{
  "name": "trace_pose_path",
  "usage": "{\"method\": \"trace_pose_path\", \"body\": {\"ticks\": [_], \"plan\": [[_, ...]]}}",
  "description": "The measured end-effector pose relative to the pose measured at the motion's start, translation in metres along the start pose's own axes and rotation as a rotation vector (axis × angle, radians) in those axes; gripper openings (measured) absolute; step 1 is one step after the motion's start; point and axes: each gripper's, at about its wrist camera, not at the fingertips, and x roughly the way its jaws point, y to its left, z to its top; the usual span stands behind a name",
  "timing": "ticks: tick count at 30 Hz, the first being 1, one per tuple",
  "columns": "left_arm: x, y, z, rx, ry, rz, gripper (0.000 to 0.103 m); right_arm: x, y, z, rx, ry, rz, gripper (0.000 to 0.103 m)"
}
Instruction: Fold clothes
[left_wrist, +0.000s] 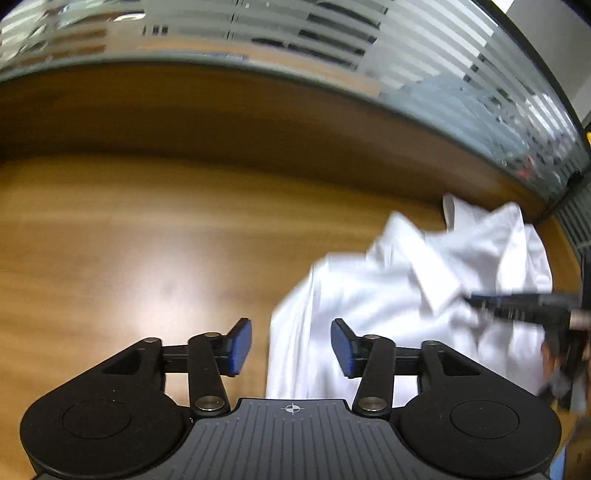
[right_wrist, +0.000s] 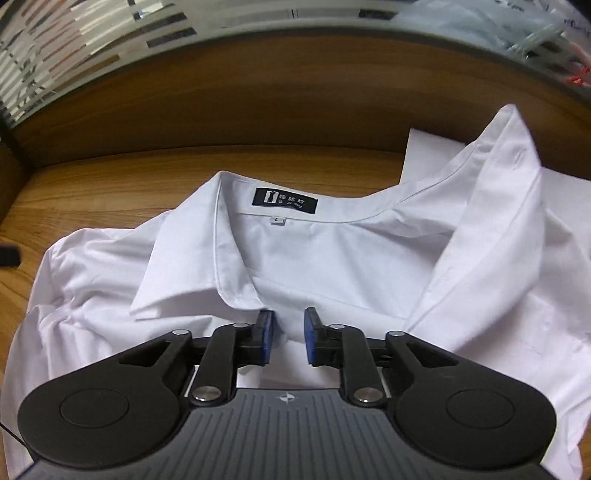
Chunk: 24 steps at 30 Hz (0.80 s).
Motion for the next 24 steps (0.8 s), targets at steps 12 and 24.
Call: {"method": "trace_pose_path", "body": {"ticks": [12, 24], "plan": [[-0.030, -0.008, -0.134, -0.042, 0.113, 0.056, 0.060, -0.043, 0.005, -0.034, -0.024, 0.080, 0.112, 0.049], [-0.026, -0.020, -0.178, -0.060, 0.100, 0.192, 0.062, -0.054, 0.017, -0.076, -0.093, 0.140, 0.133, 0.052]]}}
